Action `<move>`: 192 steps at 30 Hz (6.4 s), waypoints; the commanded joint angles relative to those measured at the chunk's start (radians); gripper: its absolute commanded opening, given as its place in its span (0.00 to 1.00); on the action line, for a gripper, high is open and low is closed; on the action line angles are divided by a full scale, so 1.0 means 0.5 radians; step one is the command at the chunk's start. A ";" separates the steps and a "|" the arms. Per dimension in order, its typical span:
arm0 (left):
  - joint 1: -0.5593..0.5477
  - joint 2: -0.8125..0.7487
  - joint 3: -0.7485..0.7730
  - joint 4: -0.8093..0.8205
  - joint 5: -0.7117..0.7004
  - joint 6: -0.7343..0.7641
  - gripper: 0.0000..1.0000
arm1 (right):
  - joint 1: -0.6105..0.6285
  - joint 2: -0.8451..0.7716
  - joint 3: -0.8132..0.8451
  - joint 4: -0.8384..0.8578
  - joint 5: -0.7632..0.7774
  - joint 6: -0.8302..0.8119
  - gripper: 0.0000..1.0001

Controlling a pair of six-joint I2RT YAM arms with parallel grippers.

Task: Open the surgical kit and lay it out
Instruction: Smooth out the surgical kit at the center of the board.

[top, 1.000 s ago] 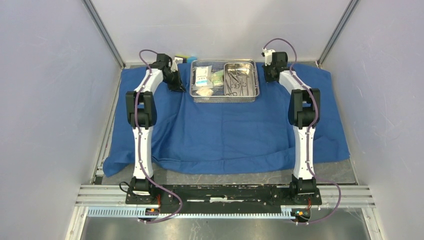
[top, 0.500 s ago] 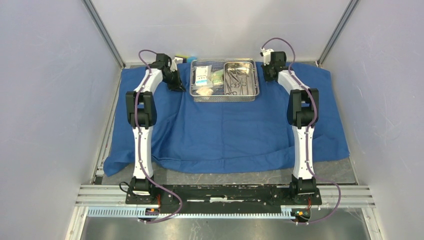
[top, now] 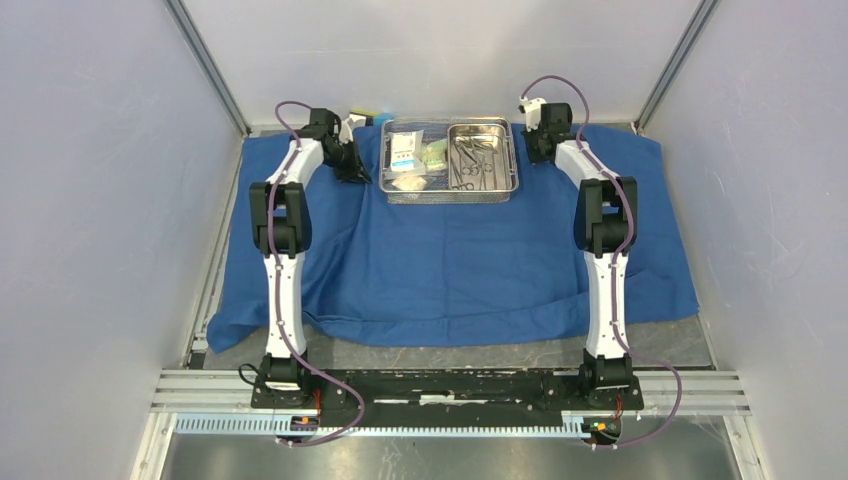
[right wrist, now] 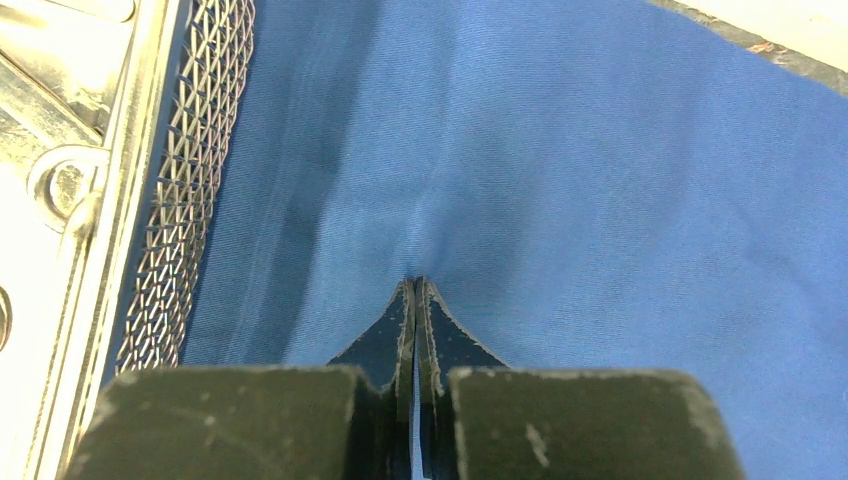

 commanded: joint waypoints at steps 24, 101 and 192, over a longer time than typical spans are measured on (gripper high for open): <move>-0.017 -0.216 -0.396 0.301 -0.050 -0.050 0.02 | -0.076 0.094 0.240 0.133 0.276 -0.199 0.00; 0.712 -1.199 -1.270 0.240 -0.095 1.250 0.86 | -0.415 -1.525 -1.780 0.401 -0.218 -0.299 0.77; 0.032 -1.570 -1.948 0.447 -0.515 1.512 0.83 | -0.248 -0.154 -0.377 0.364 0.647 0.475 0.86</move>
